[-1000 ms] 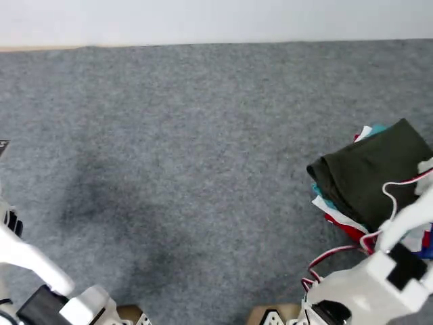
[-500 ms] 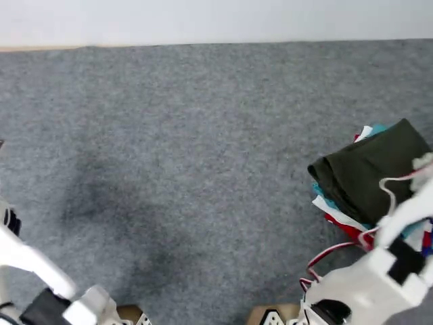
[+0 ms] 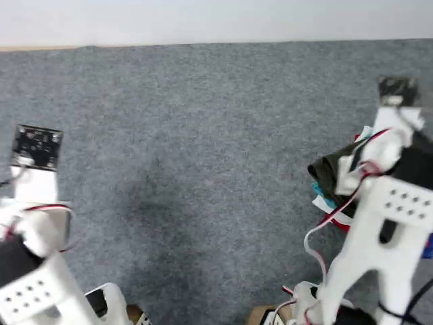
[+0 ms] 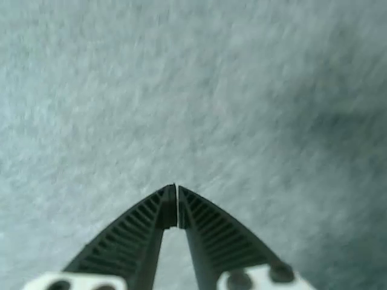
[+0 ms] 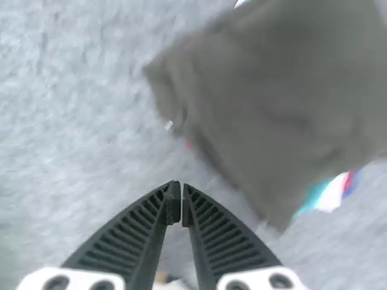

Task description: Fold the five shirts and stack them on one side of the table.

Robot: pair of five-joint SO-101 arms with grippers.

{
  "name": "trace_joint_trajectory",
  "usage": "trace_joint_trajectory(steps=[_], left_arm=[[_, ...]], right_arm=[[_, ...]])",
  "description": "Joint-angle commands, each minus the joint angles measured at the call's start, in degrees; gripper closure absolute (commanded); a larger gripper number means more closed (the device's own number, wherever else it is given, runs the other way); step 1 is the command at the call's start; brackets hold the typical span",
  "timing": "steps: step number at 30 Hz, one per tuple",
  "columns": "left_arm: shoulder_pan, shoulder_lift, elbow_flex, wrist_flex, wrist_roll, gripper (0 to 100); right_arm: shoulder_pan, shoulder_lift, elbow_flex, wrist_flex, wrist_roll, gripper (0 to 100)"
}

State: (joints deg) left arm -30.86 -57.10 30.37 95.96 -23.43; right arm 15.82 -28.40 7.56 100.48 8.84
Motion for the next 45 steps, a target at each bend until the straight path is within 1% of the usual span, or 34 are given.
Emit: trace_joint_trajectory(steps=[1, 3, 5, 8, 11, 13, 16, 18, 22, 25, 27, 32, 35, 37, 40, 42, 45], left_arm=[[5.2, -7.0, 7.8, -5.6, 11.4, 99], [8.1, -10.2, 11.6, -6.9, 13.4, 99], [11.1, -13.1, 15.2, -7.1, 13.5, 99], [14.1, -17.7, 21.1, -9.6, 13.5, 99], [14.6, -22.9, 26.9, -14.1, 13.5, 99], [14.6, -26.8, 30.2, -16.7, 13.6, 99], [14.6, -33.7, 35.5, -20.0, 13.6, 99], [14.9, -38.6, 39.3, -21.0, 13.6, 99], [16.9, -48.0, 47.9, -21.2, 13.6, 99], [18.5, -46.4, 51.3, -23.9, 14.6, 99], [20.0, -46.2, 53.2, -26.0, 17.8, 99], [26.6, -46.2, 58.1, -28.6, 25.6, 99], [29.5, -46.2, 60.0, -29.7, 29.0, 99], [28.6, -46.2, 61.6, -31.9, 29.1, 99], [27.8, -46.2, 65.7, -34.2, 26.5, 99], [27.8, -46.1, 66.2, -34.5, 25.1, 99], [29.2, -46.1, 66.1, -34.4, 25.2, 99]], right_arm=[[-3.9, -6.8, 8.0, 1.1, -6.4, 98.8], [-5.5, -10.2, 12.7, -1.8, -7.3, 98.8], [-7.0, -14.3, 17.4, -6.0, -9.1, 98.8], [-9.8, -22.1, 26.7, -12.9, -15.6, 98.8], [-14.2, -31.1, 37.1, -18.3, -24.0, 98.8], [-16.5, -36.7, 43.4, -21.2, -26.9, 98.8], [-18.2, -45.0, 52.1, -26.0, -26.9, 98.8], [-18.2, -50.0, 54.3, -28.5, -25.9, 98.8], [-18.0, -58.6, 61.9, -31.7, -19.3, 98.8], [-18.0, -64.2, 66.9, -32.7, -14.5, 98.8], [-18.1, -67.7, 69.8, -32.9, -12.9, 98.8], [-17.8, -75.6, 81.8, -32.4, -12.6, 98.8], [-18.8, -75.7, 85.9, -33.5, -12.7, 98.8], [-19.6, -75.4, 87.6, -34.7, -12.7, 98.8], [-20.1, -75.3, 88.9, -34.7, -13.0, 98.8], [-20.1, -75.3, 88.9, -34.6, -13.0, 98.8], [-20.0, -74.8, 89.0, -32.5, -12.7, 98.8]])
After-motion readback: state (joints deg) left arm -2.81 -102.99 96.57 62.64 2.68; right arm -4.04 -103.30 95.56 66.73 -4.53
